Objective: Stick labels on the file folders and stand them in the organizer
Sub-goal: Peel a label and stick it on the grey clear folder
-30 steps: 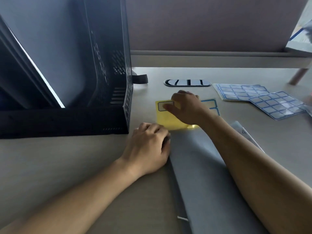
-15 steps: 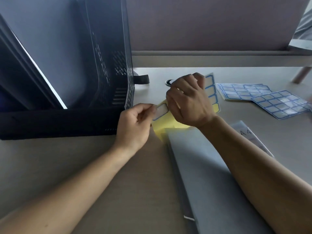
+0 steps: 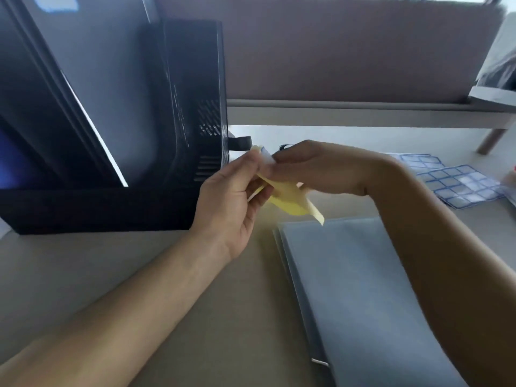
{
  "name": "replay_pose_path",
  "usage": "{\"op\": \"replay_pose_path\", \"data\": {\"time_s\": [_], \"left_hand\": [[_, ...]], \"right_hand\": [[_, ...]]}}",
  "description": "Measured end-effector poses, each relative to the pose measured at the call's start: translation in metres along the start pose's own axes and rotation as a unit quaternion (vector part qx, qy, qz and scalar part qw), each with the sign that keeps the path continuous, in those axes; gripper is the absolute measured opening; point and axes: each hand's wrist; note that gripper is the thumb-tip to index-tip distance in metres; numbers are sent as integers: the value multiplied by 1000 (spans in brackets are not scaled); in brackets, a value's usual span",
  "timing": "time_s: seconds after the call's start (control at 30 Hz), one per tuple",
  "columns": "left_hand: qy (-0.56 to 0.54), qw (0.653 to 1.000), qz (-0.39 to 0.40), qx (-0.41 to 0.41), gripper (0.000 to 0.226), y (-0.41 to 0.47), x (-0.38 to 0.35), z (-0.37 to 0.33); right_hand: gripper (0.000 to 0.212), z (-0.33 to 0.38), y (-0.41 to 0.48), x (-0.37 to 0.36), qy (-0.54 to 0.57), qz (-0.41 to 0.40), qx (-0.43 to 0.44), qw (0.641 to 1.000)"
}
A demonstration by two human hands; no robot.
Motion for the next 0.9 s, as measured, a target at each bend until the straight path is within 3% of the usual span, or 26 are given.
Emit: {"op": "replay_pose_path", "data": {"time_s": [0.07, 0.13, 0.2, 0.27, 0.3, 0.33, 0.4, 0.47, 0.6, 0.67, 0.8, 0.9], "left_hand": [[4, 1000, -6, 1, 15, -2, -3, 0], [-4, 1000, -21, 6, 17, -3, -5, 1], [3, 1000, -23, 7, 17, -4, -5, 2], [21, 1000, -11, 7, 14, -7, -5, 3], [27, 1000, -3, 7, 13, -8, -6, 3], [31, 1000, 4, 7, 14, -9, -6, 5], [23, 1000, 8, 7, 13, -12, -6, 7], [5, 1000, 9, 7, 14, -13, -5, 9], [-22, 999, 39, 9, 25, -14, -4, 12], [1, 998, 55, -3, 30, -14, -4, 14], [140, 986, 46, -72, 11, -14, -1, 20], [291, 942, 64, -154, 12, -14, 5, 23]], "right_hand": [[52, -2, -6, 8, -26, -19, -19, 999], [42, -10, -7, 3, -74, -135, -5, 988], [46, -12, -15, -10, -118, -274, 48, 953], [39, -13, -26, -25, -232, -336, 128, 904], [36, -15, -30, -31, -258, -338, 162, 890], [34, -14, -33, -37, -223, -325, 184, 901], [32, -4, -36, -43, 14, -266, 170, 949], [21, 1, -35, -46, 188, -243, 149, 940], [19, -4, -35, -47, 34, -283, 90, 954], [18, -5, -36, -45, 30, -284, 88, 954], [10, -4, -37, -38, 184, -262, 91, 943], [9, -6, -39, -38, 61, -273, 55, 958]]}}
Point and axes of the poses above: each hand's wrist, its own y-axis towards the middle knuckle, its own x-axis out of the back of the hand, z = x × y, and after that the axes turned 11 degrees about z, right-handed
